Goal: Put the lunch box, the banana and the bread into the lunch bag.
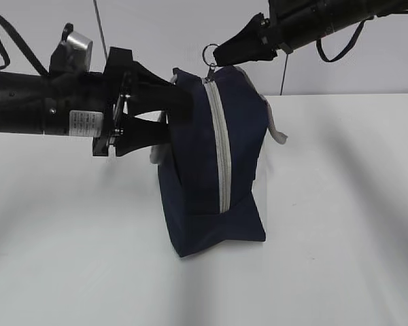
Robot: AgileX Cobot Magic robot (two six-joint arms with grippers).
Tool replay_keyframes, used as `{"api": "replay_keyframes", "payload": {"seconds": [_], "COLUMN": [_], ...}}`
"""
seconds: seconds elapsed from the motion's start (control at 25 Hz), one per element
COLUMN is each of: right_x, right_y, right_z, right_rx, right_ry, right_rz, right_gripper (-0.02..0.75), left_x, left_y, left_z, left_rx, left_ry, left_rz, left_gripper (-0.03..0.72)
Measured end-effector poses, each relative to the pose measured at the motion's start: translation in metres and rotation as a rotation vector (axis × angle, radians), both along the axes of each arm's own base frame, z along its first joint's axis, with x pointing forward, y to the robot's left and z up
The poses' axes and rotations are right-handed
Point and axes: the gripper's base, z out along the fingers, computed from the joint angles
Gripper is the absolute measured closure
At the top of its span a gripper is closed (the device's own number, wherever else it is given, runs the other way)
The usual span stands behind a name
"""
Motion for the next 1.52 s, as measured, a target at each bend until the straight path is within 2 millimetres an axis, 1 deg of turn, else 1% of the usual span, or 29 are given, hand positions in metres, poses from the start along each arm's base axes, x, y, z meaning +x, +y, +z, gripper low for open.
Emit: {"api": "replay_keyframes", "payload": {"seconds": [0.16,0.24,0.36,0.44,0.48,0.56,0.6,0.64,0.68,0.84,1.32,1.4,1.52], "right_x": [0.0,0.0,0.0,0.0,0.0,0.0,0.0,0.0,0.0,0.001,0.022,0.026,0.039], "right_y": [-0.001,-0.001,-0.001,-0.001,-0.001,-0.001,-0.001,-0.001,-0.001,-0.001,-0.008,-0.008,-0.007], "right_z": [-0.001,-0.001,-0.001,-0.001,-0.001,-0.001,-0.001,-0.001,-0.001,-0.001,0.0,-0.002,-0.009], "right_rx": [-0.014,-0.016,-0.015,-0.014,-0.014,-0.014,-0.014,-0.014,-0.014,-0.016,-0.033,-0.03,-0.029], "right_ry": [0.006,0.009,0.012,0.015,0.015,0.015,0.015,0.015,0.015,0.008,-0.108,-0.115,-0.121], "right_rz": [-0.001,-0.003,-0.003,-0.005,-0.005,-0.005,-0.005,-0.005,-0.005,-0.019,-0.229,-0.234,-0.236], "right_gripper": [0.754,0.754,0.754,0.754,0.754,0.754,0.754,0.754,0.754,0.754,0.754,0.754,0.754], "left_x": [0.004,0.004,0.003,0.003,0.003,0.003,0.004,0.004,0.004,0.002,-0.009,-0.01,-0.012], "left_y": [-0.005,-0.009,-0.014,-0.015,-0.015,-0.015,-0.015,-0.015,-0.015,-0.016,-0.019,-0.019,-0.02], "left_z": [-0.001,-0.001,-0.003,-0.004,-0.004,-0.004,-0.004,-0.004,-0.004,-0.004,-0.004,-0.004,-0.004], "left_rx": [0.038,0.05,0.077,0.082,0.083,0.086,0.089,0.091,0.09,0.087,0.097,0.097,0.098], "left_ry": [0.019,0.019,0.015,0.016,0.016,0.016,0.015,0.013,0.012,0.006,-0.017,-0.018,-0.02], "left_rz": [0.066,0.074,0.09,0.094,0.097,0.103,0.106,0.106,0.105,0.082,-0.062,-0.081,-0.11], "left_gripper": [0.234,0.27,0.302,0.349,0.4,0.555,0.613,0.655,0.676,0.686,0.687,0.687,0.688]}}
